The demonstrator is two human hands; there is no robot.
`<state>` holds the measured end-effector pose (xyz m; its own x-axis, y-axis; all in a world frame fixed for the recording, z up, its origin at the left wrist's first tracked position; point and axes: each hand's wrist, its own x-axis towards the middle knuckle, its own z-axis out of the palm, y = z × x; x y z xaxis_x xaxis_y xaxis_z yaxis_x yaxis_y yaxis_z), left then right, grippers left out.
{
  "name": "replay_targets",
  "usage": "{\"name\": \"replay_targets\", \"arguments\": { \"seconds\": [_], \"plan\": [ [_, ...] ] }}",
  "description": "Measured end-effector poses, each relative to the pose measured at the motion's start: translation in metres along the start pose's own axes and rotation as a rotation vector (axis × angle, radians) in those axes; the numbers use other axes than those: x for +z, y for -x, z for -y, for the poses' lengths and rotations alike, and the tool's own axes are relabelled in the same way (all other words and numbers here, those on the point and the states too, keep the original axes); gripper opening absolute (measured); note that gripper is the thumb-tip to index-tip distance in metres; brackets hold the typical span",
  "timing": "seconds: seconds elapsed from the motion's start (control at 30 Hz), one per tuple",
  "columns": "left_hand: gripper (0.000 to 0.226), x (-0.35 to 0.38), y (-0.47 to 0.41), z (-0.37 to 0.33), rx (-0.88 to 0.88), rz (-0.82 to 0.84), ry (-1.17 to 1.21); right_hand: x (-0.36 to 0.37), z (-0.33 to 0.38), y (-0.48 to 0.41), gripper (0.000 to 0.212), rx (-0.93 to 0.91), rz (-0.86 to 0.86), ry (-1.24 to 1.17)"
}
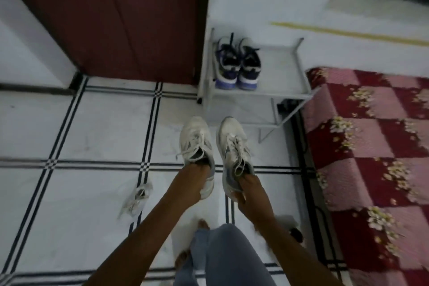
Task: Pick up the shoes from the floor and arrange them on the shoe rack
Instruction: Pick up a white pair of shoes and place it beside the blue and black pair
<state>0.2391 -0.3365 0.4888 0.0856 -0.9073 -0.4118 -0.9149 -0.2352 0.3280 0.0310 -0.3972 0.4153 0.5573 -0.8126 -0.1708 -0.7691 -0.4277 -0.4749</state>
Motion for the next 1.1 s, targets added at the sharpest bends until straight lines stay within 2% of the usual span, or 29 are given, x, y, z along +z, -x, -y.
{"name": "replay_targets", "arguments": {
  "seconds": [0.13, 0.23, 0.33, 0.53, 0.67, 0.9, 1.1],
  "plan": [
    [0.034, -0.037, -0.037, -0.052, 0.206, -0.101, -0.095, -0.063, -0.024, -0.017, 0.038, -0.009, -0.151, 0.016],
    [0.032, -0.054, -0.079, -0.085, 0.351, -0.161, -0.074, -0.101, -0.053, -0.048, 0.034, 0.006, -0.247, 0.024],
    [0.028, -0.07, -0.133, -0.117, 0.39, -0.201, -0.08, -0.134, -0.09, -0.089, 0.03, 0.02, -0.284, 0.048],
    [0.023, -0.086, -0.267, -0.173, 0.382, -0.237, -0.082, -0.19, -0.177, -0.192, 0.027, 0.007, -0.282, 0.054],
    [0.032, -0.093, -0.36, -0.2, 0.319, -0.169, -0.086, -0.224, -0.23, -0.272, 0.023, -0.018, -0.233, 0.029],
    [0.042, -0.105, -0.47, -0.218, 0.191, -0.087, -0.178, -0.234, -0.281, -0.376, 0.021, -0.025, -0.163, -0.014],
    [0.045, -0.106, -0.522, -0.218, 0.125, -0.051, -0.242, -0.224, -0.299, -0.422, 0.029, 0.0, -0.118, -0.042]
  ]
}}
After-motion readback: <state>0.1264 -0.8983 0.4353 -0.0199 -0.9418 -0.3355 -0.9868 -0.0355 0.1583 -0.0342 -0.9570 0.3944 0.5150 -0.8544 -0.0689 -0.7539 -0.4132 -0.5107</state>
